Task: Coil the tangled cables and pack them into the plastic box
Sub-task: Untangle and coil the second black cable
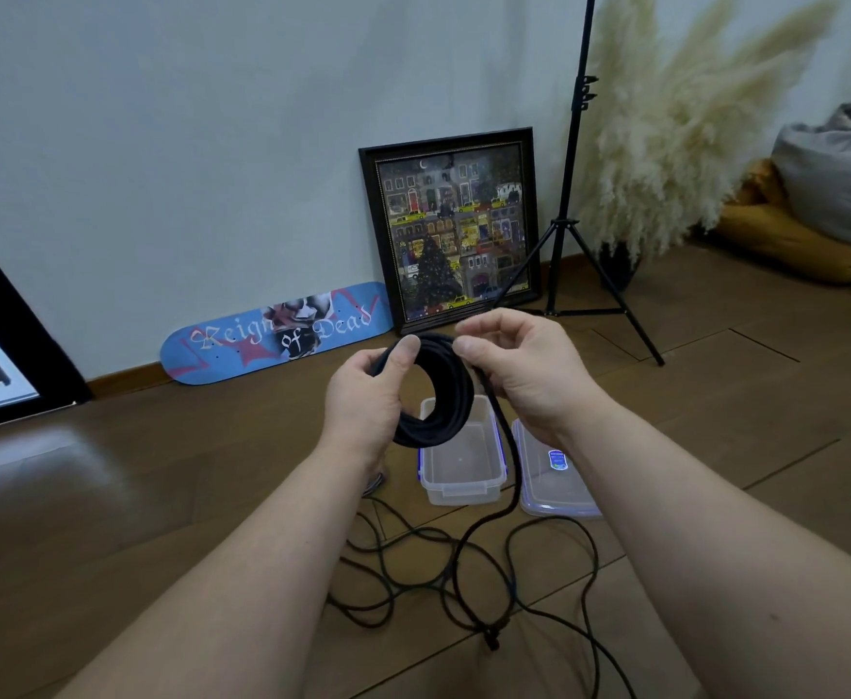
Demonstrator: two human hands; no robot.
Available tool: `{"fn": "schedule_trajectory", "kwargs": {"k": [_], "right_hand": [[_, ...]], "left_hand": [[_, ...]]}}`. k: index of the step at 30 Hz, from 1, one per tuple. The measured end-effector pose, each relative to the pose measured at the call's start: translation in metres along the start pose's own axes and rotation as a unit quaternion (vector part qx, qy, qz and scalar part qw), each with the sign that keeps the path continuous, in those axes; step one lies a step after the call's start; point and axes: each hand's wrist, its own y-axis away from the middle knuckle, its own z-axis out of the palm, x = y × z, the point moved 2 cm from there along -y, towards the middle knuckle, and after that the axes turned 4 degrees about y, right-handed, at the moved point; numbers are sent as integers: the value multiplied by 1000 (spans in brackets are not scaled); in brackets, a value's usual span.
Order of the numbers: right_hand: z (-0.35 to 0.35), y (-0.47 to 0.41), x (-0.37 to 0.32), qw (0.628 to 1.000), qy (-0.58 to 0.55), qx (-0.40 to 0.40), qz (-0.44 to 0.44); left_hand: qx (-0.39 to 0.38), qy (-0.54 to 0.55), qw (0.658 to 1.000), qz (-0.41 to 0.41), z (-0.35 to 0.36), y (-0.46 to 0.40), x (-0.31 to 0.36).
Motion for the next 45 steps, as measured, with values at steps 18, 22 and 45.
{"fn": "schedule_trajectory", "kwargs": {"k": [18,22,45], "right_hand": [[43,8,28,989,-60,102,89],[39,9,14,975,-73,181,102],[18,4,20,977,205,52,-9]], "left_hand": [[102,117,987,37,16,5,6],[74,160,984,31,31,16,9],[-31,-87,995,35,16,16,8]]}}
